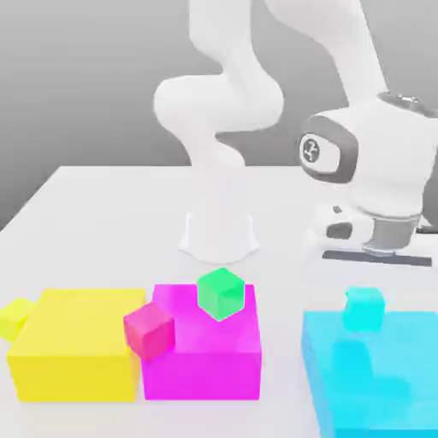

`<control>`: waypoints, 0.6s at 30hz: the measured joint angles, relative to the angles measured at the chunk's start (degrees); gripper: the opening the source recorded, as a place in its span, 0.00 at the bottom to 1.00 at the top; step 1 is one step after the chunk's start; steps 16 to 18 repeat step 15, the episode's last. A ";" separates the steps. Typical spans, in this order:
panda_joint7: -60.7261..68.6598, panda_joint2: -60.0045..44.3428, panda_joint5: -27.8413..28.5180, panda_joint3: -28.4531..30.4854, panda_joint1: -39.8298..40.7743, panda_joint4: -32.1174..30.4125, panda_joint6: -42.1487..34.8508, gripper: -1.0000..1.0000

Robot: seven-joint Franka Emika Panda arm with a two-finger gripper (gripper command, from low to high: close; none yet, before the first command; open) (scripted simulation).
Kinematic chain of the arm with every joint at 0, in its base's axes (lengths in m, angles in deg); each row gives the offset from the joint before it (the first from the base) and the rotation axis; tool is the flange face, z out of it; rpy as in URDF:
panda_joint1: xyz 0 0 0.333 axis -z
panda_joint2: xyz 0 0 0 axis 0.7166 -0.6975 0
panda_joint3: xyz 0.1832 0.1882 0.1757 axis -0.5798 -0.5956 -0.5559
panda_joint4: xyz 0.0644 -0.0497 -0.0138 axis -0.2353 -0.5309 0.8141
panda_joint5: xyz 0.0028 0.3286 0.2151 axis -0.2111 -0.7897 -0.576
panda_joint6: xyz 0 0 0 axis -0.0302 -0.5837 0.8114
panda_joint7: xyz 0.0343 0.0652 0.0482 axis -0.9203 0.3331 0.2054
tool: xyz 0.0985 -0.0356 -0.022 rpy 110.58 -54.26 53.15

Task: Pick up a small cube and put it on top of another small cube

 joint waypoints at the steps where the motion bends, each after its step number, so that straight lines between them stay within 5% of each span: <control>1: 1.64 1.60 -1.23 1.56 1.86 0.43 -1.86 0.00; 7: 8.16 8.80 -6.96 12.67 10.51 1.73 -10.83 0.00; 11: 7.76 3.46 -6.97 14.84 12.97 -0.13 -4.56 0.00; 12: 7.65 2.15 -6.83 14.90 13.08 -0.57 -2.83 1.00; 18: 7.66 2.15 -6.83 14.90 13.08 -0.57 -2.83 1.00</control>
